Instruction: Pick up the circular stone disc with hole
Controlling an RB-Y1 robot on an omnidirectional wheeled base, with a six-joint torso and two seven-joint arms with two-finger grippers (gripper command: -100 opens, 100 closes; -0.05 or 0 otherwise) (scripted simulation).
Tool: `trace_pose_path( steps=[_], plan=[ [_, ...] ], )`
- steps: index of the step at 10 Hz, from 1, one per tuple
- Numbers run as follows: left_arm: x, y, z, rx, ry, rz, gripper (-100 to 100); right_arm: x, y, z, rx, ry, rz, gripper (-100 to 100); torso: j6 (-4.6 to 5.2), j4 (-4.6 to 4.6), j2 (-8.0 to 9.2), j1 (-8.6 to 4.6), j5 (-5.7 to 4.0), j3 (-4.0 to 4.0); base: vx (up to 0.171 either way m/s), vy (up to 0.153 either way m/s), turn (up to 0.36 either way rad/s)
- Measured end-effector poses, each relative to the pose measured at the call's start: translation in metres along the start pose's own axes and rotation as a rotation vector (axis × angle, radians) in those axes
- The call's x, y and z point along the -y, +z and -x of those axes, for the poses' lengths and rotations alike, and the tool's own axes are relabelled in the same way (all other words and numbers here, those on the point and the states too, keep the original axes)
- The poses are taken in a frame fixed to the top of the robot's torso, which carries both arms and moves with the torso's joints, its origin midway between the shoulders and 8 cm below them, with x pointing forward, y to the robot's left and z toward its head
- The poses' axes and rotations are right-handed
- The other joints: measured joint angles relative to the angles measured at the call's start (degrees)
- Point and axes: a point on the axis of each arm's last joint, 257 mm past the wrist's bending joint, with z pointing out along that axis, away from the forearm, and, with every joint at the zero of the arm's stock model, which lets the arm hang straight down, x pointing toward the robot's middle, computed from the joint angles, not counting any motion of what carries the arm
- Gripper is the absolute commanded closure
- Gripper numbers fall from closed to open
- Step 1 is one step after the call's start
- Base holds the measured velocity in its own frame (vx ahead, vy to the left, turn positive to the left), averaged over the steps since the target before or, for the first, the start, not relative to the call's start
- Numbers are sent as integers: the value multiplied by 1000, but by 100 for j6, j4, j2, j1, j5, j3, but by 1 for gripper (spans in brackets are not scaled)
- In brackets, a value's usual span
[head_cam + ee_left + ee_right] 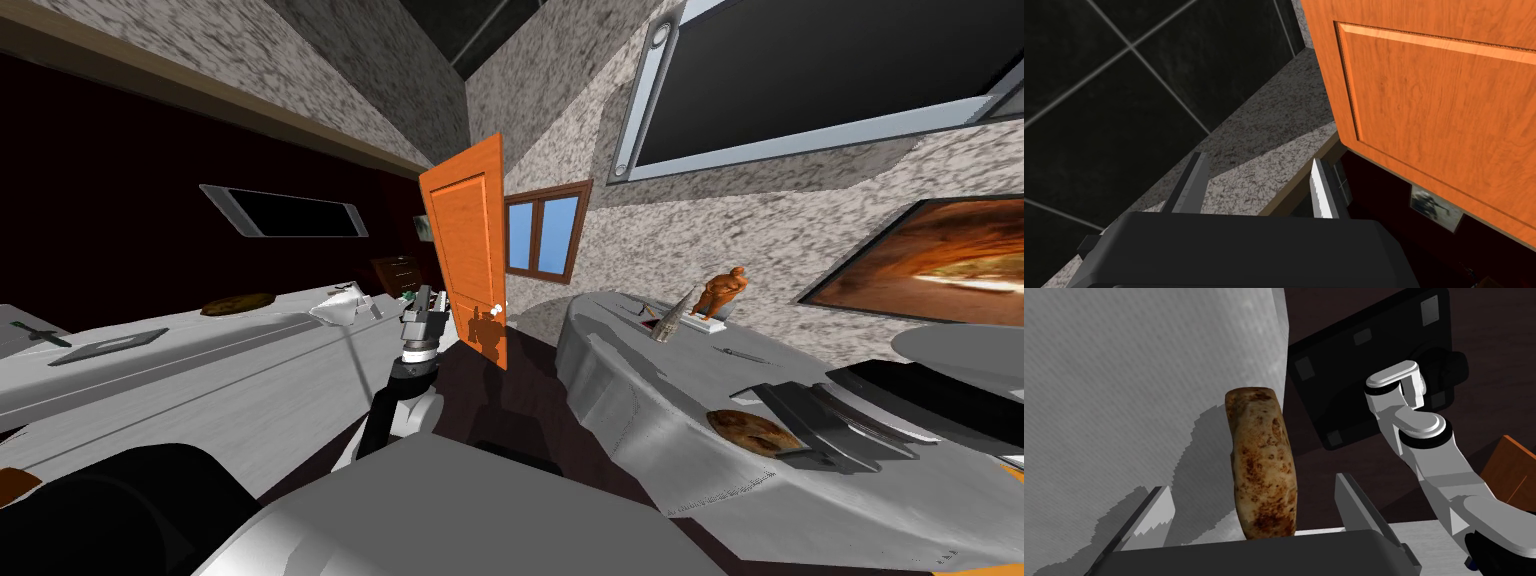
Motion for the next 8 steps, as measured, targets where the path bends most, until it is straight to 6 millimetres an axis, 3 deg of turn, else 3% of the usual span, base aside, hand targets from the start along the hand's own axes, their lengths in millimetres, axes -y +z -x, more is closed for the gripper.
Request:
trace_pose_path(
  steps=[1, 5, 6, 8],
  plan=[
    [0, 0, 0, 0, 0, 0, 0, 0, 0, 0, 0, 0, 0, -100, 0, 1, 5, -28, -9, 3, 22, 22, 89],
    [0, 0, 0, 0, 0, 0, 0, -13, 23, -25, 1, 25, 1, -100, 2, -1, -4, -44, -14, -3, 30, 12, 56],
    [0, 0, 0, 0, 0, 0, 0, -14, 24, -25, 0, 27, 2, 100, 1, 0, 2, -45, -14, 1, 0, 0, 0],
    [0, 0, 0, 0, 0, 0, 0, -14, 24, -25, 0, 26, 2, 100, 0, -1, 1, -50, -16, 0, 0, 0, 0]
  ],
)
